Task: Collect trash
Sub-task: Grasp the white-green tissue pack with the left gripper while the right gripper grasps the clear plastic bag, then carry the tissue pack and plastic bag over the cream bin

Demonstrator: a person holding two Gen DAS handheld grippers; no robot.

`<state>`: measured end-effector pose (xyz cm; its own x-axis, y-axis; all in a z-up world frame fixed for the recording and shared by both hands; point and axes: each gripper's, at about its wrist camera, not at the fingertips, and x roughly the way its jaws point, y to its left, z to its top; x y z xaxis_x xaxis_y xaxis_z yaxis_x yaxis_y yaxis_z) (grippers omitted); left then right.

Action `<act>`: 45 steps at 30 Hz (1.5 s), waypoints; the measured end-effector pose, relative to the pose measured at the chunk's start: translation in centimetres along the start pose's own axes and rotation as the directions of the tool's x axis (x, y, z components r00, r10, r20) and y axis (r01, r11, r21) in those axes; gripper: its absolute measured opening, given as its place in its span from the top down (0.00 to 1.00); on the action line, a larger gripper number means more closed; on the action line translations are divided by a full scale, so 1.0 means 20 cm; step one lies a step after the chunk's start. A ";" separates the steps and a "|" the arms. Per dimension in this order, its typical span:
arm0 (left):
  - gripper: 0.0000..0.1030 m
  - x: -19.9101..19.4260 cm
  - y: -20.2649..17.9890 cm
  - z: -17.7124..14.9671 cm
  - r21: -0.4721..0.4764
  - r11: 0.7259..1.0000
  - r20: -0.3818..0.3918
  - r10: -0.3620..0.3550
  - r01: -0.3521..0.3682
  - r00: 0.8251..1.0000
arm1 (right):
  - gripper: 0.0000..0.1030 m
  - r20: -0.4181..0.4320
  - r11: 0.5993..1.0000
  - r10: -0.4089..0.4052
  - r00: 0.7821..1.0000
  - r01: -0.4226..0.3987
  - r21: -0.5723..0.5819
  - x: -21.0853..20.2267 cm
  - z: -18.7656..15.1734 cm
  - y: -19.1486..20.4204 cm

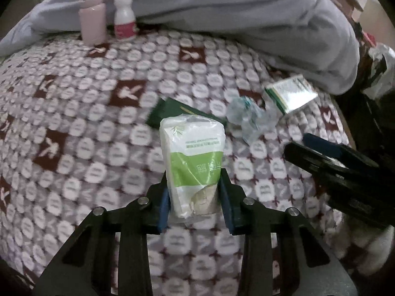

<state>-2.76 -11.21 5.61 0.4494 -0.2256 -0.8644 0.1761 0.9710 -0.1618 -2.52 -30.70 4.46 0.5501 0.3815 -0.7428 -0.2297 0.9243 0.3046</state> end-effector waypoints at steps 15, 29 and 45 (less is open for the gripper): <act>0.68 0.02 -0.01 0.00 -0.012 1.000 0.004 -0.021 0.021 1.000 | 0.75 -0.038 0.999 -0.048 0.998 0.048 -0.003 0.26 0.11 0.02; 0.68 -0.05 -0.37 -0.10 0.091 0.993 0.005 -0.077 0.076 0.997 | 0.75 0.016 0.999 -0.035 0.999 0.035 0.012 -0.24 -0.19 -0.06; 0.68 -0.10 -0.87 -0.19 0.243 0.959 -0.006 -0.150 0.147 0.989 | 0.75 0.073 0.975 -0.179 0.981 0.167 0.145 -0.67 -0.44 -0.40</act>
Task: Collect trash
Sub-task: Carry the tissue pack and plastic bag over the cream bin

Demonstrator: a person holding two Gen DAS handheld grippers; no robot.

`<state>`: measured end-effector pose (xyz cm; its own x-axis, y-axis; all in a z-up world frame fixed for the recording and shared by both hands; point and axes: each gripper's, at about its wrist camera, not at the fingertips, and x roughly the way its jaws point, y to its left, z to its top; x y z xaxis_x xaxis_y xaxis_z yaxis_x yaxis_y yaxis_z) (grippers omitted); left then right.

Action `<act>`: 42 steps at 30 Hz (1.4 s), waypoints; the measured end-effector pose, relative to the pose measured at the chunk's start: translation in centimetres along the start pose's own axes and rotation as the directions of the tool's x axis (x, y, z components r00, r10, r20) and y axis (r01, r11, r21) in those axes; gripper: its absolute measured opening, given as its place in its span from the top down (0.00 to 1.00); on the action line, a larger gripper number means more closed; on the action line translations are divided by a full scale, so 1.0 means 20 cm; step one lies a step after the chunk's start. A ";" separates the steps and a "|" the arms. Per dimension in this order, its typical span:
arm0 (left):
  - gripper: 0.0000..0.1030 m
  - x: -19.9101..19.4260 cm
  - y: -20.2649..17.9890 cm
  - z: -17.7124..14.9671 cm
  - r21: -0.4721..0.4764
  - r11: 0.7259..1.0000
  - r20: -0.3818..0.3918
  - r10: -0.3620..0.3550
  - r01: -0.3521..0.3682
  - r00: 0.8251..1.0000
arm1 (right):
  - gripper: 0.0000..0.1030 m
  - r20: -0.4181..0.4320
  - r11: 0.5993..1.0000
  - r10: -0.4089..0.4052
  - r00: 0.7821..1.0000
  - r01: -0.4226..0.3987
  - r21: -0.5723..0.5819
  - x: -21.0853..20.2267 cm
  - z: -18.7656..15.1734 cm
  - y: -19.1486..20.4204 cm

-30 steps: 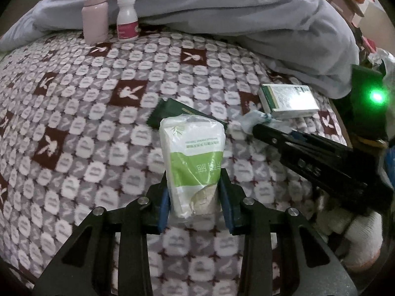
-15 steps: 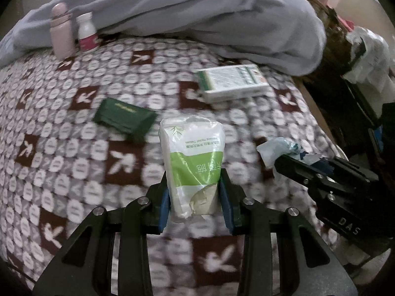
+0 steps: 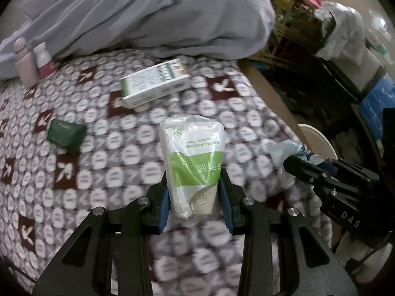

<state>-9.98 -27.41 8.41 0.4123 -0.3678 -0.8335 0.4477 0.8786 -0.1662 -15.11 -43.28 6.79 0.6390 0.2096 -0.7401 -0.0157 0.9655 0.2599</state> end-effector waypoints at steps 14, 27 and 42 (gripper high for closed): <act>0.68 0.08 -0.36 0.02 0.112 0.992 -0.013 -0.059 0.060 0.998 | 0.75 0.028 0.989 -0.095 0.995 0.091 0.114 -0.19 -0.08 -0.35; 0.68 0.15 -0.66 0.05 0.202 0.972 -0.042 -0.112 0.119 0.993 | 0.75 0.028 0.964 -0.176 0.984 0.166 0.208 -0.30 -0.16 -0.61; 0.68 0.27 -0.93 0.08 0.271 0.949 -0.086 -0.141 0.159 0.986 | 0.75 0.035 0.916 -0.249 0.968 0.224 0.332 -0.40 -0.24 -0.88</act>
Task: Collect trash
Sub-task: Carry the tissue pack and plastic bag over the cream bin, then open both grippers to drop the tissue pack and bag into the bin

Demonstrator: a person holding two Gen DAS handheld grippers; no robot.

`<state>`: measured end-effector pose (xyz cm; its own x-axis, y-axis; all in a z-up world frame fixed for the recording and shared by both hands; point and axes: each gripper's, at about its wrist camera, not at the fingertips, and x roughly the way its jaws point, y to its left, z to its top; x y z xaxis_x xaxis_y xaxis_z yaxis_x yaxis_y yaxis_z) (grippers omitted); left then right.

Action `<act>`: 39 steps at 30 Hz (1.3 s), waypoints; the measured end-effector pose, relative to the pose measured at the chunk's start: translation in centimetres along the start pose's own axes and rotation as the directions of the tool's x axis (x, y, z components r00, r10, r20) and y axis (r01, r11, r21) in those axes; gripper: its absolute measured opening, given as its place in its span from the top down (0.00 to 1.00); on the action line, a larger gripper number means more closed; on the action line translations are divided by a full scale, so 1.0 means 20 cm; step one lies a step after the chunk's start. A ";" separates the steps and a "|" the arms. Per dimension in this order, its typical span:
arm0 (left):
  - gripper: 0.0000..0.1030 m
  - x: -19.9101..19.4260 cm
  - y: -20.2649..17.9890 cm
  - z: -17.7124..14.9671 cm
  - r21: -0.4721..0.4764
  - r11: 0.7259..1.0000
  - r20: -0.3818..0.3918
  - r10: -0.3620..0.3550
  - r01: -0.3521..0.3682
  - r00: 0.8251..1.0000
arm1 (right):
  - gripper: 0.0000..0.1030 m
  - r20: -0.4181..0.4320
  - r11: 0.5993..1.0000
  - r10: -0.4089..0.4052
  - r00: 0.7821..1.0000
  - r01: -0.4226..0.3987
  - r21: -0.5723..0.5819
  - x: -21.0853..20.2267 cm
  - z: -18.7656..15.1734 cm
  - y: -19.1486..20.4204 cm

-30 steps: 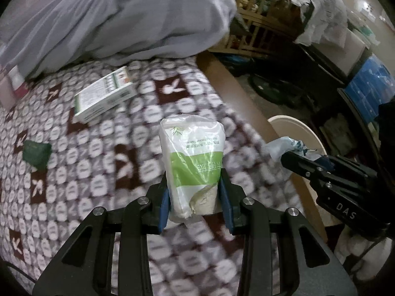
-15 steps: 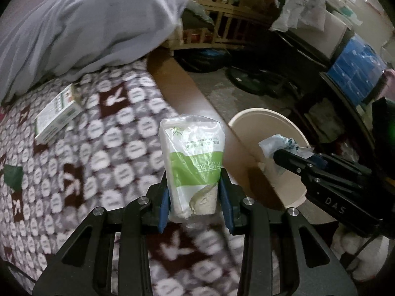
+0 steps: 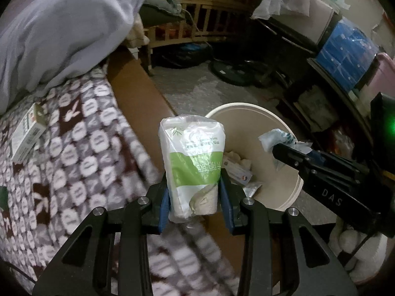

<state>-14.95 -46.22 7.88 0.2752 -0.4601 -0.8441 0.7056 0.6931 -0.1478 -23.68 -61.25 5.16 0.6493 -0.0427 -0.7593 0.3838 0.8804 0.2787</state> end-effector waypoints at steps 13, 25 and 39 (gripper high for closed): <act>0.68 0.12 -0.11 0.07 0.027 0.999 -0.028 -0.028 0.029 0.999 | 0.75 0.005 0.997 -0.043 0.999 0.042 0.059 0.01 -0.01 -0.14; 0.68 0.20 -0.15 0.09 0.027 0.998 -0.053 -0.053 0.054 0.997 | 0.75 -0.005 0.994 -0.056 0.998 0.056 0.092 0.03 -0.01 -0.18; 0.64 0.22 -0.15 0.09 0.015 0.993 -0.049 -0.116 0.117 0.992 | 0.63 -0.004 0.989 -0.064 0.998 0.064 0.137 0.05 0.00 -0.24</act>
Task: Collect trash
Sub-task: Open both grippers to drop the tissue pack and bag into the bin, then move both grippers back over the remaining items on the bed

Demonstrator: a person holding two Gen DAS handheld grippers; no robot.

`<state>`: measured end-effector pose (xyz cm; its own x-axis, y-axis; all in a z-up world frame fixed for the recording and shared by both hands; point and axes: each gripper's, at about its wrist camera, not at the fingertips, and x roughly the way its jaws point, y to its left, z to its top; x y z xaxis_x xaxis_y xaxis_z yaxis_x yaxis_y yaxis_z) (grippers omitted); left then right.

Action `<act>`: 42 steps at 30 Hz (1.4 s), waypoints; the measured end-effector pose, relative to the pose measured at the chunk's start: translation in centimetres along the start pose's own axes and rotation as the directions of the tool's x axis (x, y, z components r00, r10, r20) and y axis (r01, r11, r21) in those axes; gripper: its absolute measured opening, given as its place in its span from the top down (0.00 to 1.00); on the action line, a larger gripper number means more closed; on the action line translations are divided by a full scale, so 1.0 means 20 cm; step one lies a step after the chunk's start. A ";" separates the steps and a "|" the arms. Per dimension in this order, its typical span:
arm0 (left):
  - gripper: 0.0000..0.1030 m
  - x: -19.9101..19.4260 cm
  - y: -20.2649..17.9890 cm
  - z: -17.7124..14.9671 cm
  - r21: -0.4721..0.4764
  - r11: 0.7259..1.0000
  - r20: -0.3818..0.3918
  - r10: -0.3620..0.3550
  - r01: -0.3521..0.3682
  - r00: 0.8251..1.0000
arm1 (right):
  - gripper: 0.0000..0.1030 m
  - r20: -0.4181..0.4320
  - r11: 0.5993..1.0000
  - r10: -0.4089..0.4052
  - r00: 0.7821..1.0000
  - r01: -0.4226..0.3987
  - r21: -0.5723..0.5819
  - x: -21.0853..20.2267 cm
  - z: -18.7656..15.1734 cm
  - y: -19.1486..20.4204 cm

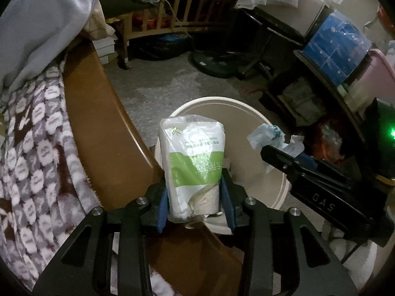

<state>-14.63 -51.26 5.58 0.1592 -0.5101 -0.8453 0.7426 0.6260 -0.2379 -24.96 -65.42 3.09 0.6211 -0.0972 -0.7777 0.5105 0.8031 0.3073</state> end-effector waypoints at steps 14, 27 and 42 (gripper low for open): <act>0.48 -0.07 0.06 -0.02 -0.024 1.000 0.004 -0.009 0.009 1.000 | 0.49 0.003 1.000 0.001 1.000 -0.001 0.026 0.01 0.01 -0.02; 0.48 -0.28 0.36 -0.13 -0.107 0.986 0.042 0.135 -0.130 0.990 | 0.49 -0.009 0.996 0.061 0.998 -0.061 -0.063 0.00 0.00 0.21; 0.48 -0.57 1.10 -0.44 -0.338 0.891 -0.003 0.321 -0.304 0.947 | 0.46 -0.140 0.924 0.237 0.961 -0.268 -0.272 0.16 -0.05 0.95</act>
<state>-5.73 -26.55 5.74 0.3872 -0.2798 -0.8785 0.3938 0.9117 -0.1168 -13.91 -49.94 5.86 0.6346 0.1795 -0.7517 0.1437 0.9283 0.3429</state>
